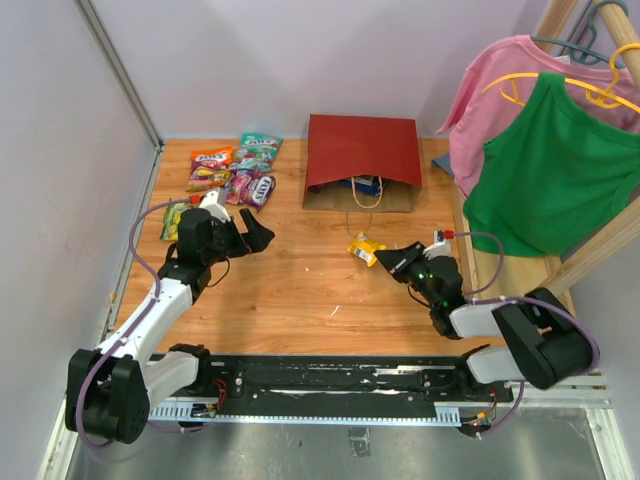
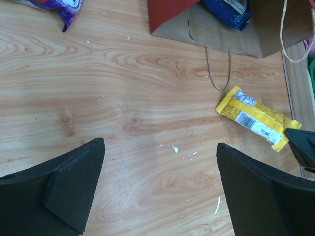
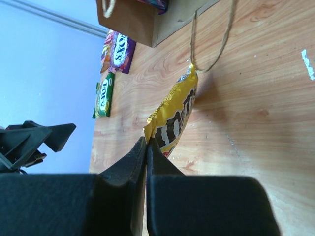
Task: Take the snacks out of the paper bag
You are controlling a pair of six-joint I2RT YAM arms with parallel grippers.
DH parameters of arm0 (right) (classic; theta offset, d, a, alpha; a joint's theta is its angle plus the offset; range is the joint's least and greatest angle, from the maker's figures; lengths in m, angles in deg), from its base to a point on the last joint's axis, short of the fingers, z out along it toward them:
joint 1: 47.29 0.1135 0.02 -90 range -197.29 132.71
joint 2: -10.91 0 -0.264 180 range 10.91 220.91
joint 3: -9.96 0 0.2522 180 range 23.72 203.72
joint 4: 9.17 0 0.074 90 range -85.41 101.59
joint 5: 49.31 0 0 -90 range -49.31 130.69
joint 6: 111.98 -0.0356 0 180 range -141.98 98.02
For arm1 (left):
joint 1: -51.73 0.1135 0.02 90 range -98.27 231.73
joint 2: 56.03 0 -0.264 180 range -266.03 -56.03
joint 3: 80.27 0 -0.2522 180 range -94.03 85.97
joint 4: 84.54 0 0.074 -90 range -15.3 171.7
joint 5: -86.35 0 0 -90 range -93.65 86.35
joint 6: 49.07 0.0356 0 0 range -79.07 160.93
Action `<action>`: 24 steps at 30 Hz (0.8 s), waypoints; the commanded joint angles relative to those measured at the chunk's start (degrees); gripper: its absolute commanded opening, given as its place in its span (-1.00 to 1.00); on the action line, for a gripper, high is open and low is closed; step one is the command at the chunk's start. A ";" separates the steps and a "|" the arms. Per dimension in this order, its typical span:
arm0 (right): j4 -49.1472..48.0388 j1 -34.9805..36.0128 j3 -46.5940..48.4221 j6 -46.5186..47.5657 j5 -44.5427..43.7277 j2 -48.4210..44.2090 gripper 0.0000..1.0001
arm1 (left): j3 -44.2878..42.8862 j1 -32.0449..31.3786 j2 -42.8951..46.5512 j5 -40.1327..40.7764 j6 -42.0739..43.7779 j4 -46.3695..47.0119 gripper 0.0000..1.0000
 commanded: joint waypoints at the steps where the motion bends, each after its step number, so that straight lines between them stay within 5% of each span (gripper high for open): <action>1: 14.52 -0.93 -1.27 6.88 1.11 -11.47 -0.99 | 0.34 -0.07 1.00 -1.18 -0.13 1.91 0.99; 6: 34.85 -1.29 -3.35 10.10 -5.96 -28.68 -0.99 | 0.59 -0.01 1.32 -1.39 -0.39 2.40 0.99; 11: 40.71 -2.87 -5.69 10.62 -8.14 -37.78 -0.99 | 0.53 -0.01 0.89 -1.91 -0.69 2.81 0.99; 18: 39.18 -2.15 -4.12 10.61 -1.44 -31.78 -0.99 | 0.12 0.04 3.34 -2.27 -2.14 1.73 0.99; 24: 32.85 6.54 -1.99 9.37 -4.14 -21.80 -0.99 | 1.03 -0.02 6.86 -2.10 -5.45 1.18 0.97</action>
